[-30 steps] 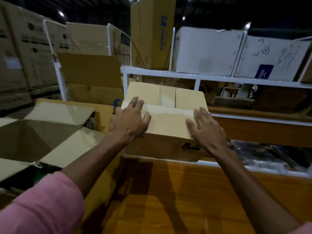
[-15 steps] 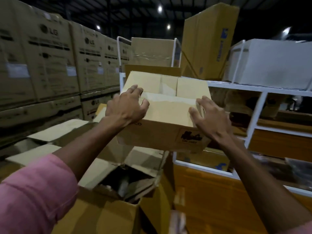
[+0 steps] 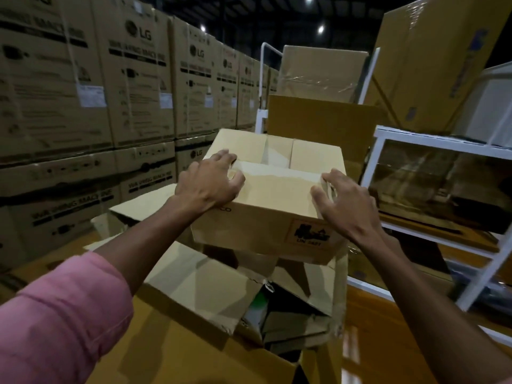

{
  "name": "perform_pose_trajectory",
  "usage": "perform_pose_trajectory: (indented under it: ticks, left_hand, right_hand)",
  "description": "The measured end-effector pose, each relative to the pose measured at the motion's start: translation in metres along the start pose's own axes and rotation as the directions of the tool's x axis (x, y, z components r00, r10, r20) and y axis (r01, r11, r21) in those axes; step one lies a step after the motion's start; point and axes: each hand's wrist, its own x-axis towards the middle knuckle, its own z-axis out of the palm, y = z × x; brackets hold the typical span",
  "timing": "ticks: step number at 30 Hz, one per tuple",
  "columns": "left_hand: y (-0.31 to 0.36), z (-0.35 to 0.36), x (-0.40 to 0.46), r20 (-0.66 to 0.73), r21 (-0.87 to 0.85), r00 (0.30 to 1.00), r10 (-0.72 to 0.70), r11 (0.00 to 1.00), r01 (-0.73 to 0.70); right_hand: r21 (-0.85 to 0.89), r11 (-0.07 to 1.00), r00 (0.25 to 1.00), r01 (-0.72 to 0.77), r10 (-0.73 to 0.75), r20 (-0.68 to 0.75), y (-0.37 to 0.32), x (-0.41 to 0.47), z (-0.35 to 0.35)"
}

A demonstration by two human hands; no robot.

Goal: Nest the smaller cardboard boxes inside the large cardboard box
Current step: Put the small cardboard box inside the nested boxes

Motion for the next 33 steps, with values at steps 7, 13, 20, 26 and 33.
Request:
perform_pose_trajectory:
  ticks: [7,13,20,26,33]
  left_hand:
    - [-0.042,0.006,0.025,0.022,0.066,0.999,-0.039,0.997,0.038]
    - [-0.103,0.027,0.043,0.116,0.013,0.992,-0.042,0.999,0.04]
    - [-0.129,0.039,0.077,0.139,-0.028,0.988,0.072,0.997,-0.068]
    - [-0.164,0.077,0.093,0.317,-0.009,0.933,0.171,0.984,-0.178]
    - [-0.199,0.143,0.072,0.503,-0.005,0.845,0.182,0.978,-0.208]
  right_hand:
    - [0.039,0.998,0.998,0.053,-0.054,0.025,-0.016,0.025,0.046]
    - [0.007,0.999,0.993,0.049,-0.049,0.106,-0.039,0.031,0.083]
    - [-0.043,0.997,0.993,-0.062,0.066,0.094,-0.057,0.038,0.1]
    - [-0.094,0.976,0.955,-0.195,0.21,0.21,-0.07,0.024,0.135]
    - [-0.104,0.93,0.853,-0.351,0.364,0.375,-0.062,-0.01,0.19]
